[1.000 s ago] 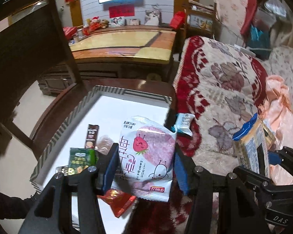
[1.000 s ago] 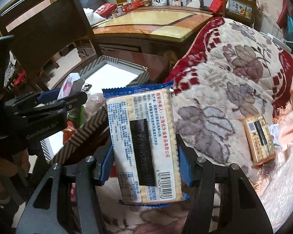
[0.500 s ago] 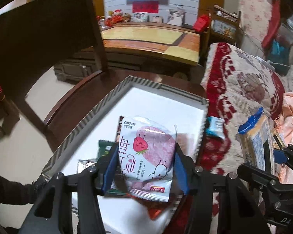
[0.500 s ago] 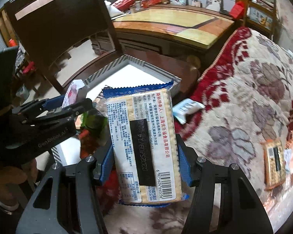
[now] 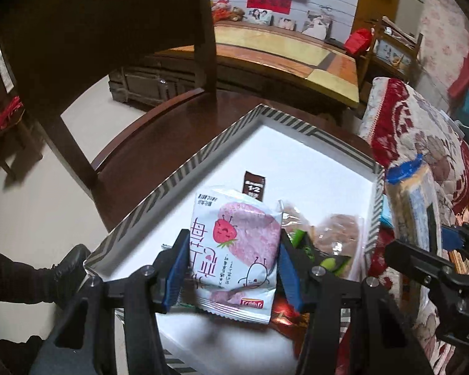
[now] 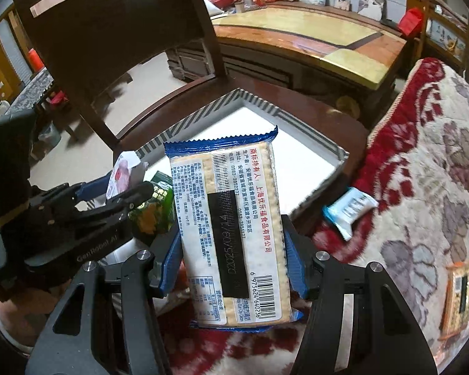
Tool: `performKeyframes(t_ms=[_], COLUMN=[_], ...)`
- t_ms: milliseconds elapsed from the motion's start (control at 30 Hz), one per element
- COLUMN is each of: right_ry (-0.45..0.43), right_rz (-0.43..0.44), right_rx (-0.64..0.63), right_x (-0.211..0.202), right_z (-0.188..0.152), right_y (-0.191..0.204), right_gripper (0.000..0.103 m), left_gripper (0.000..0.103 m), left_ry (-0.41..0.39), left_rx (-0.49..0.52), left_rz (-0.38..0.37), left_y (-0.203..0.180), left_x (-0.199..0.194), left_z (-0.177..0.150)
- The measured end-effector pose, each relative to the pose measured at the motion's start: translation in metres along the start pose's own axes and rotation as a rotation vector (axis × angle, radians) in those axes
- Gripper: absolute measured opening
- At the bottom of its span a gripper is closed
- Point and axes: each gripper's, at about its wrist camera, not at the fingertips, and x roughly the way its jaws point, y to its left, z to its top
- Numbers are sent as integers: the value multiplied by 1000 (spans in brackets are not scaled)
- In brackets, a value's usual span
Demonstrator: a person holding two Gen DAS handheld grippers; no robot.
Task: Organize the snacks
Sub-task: 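Carry both packets over the white tray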
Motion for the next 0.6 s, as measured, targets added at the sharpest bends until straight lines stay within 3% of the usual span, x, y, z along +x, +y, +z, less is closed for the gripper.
performKeyframes(t_ms=[600], right_ry=[138], right_rz=[2], right_rx=[-24], right_x=[79], right_z=[36], right_y=[11], right_gripper=[55], left_gripper=[56], left_ry=[56], left_rx=[-28], left_rz=[23], left_y=[12], left_x=[33], left_z=[5])
